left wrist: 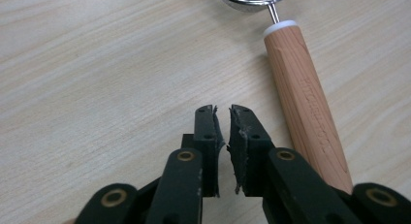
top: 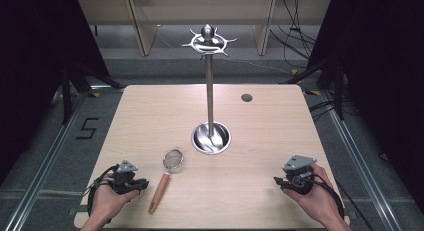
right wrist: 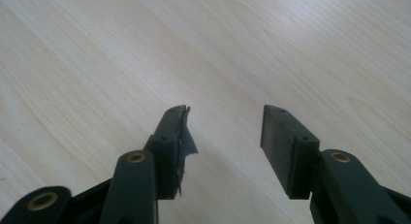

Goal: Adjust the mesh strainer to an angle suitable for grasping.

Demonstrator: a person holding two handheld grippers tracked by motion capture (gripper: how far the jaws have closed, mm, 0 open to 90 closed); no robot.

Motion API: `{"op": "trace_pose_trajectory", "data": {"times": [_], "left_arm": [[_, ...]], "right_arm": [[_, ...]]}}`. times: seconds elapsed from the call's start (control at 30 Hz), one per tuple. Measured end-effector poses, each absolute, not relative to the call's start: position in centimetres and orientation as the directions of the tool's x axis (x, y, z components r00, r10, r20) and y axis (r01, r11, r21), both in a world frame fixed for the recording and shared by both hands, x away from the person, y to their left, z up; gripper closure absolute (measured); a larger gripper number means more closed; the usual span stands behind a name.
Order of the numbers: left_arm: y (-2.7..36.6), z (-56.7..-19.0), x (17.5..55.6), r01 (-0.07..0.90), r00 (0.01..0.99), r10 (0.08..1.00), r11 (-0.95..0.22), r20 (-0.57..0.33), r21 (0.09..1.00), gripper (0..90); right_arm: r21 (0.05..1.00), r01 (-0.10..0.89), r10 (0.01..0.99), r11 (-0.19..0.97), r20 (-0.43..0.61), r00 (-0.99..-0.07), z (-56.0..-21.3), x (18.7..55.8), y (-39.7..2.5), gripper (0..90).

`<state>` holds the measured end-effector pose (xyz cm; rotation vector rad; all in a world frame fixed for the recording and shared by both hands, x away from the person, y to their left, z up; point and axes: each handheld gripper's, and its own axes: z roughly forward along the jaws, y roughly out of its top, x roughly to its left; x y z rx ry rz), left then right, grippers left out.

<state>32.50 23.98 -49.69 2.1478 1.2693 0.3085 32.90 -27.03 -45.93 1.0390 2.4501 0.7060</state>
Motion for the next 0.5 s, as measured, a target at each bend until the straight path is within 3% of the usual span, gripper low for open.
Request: {"op": "trace_pose_trajectory", "data": {"times": [0.13, 0.3, 0.5], "left_arm": [[23.7, -48.9, 32.1, 0.709, 0.572, 0.811, -0.411, -0.126, 0.572, 89.1], [23.0, -48.8, 31.6, 0.687, 0.634, 0.768, -0.507, -0.09, 0.521, 89.4], [23.0, -49.1, 31.4, 0.693, 0.652, 0.751, -0.538, -0.1, 0.48, 89.5]], "right_arm": [[0.592, 0.54, 0.742, 0.598, -0.155, -0.652, -45.9, 33.0, -27.2, 53.5], [0.604, 0.541, 0.752, 0.586, -0.157, -0.64, -45.6, 32.9, -27.6, 54.2], [0.612, 0.554, 0.768, 0.564, -0.142, -0.625, -45.6, 33.0, -27.9, 54.2]]}}
